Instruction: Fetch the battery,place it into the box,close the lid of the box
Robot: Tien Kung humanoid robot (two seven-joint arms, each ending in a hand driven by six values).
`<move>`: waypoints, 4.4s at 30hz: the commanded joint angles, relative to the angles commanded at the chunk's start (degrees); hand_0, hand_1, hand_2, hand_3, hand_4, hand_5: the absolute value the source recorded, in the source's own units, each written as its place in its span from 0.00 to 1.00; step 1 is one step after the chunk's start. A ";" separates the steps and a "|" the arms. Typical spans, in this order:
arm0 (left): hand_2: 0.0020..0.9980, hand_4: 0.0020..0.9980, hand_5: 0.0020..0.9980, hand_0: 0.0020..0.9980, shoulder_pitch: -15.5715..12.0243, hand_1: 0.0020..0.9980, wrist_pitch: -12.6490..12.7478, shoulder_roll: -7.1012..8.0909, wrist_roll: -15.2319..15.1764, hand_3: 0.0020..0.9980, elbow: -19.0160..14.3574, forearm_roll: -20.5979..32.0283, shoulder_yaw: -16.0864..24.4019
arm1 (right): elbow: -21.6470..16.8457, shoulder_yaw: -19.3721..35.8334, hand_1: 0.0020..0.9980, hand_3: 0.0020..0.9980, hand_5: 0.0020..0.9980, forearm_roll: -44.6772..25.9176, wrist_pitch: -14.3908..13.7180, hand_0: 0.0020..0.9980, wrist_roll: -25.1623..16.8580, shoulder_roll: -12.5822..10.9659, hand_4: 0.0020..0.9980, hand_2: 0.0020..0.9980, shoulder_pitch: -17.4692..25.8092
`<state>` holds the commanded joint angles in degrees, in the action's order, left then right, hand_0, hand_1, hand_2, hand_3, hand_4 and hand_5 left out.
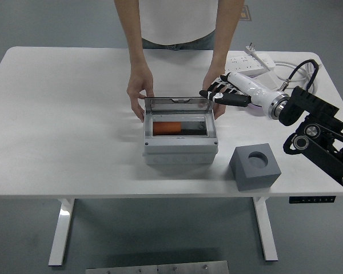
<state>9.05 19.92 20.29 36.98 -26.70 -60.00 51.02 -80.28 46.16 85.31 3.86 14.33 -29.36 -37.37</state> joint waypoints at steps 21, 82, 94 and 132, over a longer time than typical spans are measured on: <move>0.57 0.51 0.00 0.66 0.14 0.70 0.40 0.09 0.00 0.59 0.02 0.00 -0.23 | -1.61 -1.62 0.43 0.65 0.88 -1.75 -0.24 0.41 -0.10 -0.48 0.84 0.62 -0.29; 0.57 0.52 0.00 0.66 0.01 0.70 1.95 0.73 0.00 0.58 0.01 0.73 -0.83 | -3.43 -5.81 0.31 0.64 0.91 -6.98 2.19 0.30 2.14 -2.58 0.84 0.55 -1.31; 0.57 0.52 0.00 0.66 0.04 0.70 1.79 0.66 0.00 0.58 0.04 0.39 -0.68 | -3.35 -3.44 0.31 0.64 0.92 -5.99 2.46 0.29 2.43 -2.72 0.85 0.54 -0.32; 0.57 0.51 0.00 0.66 0.40 0.70 1.96 -1.85 -0.14 0.58 0.17 -0.85 -0.32 | 3.50 33.03 0.66 0.75 0.26 -27.71 -4.44 0.72 -33.73 14.97 0.82 0.67 19.96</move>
<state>9.45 21.88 18.44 36.84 -26.53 -60.84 50.71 -76.78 79.19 57.60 -0.58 -19.40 -14.39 -17.41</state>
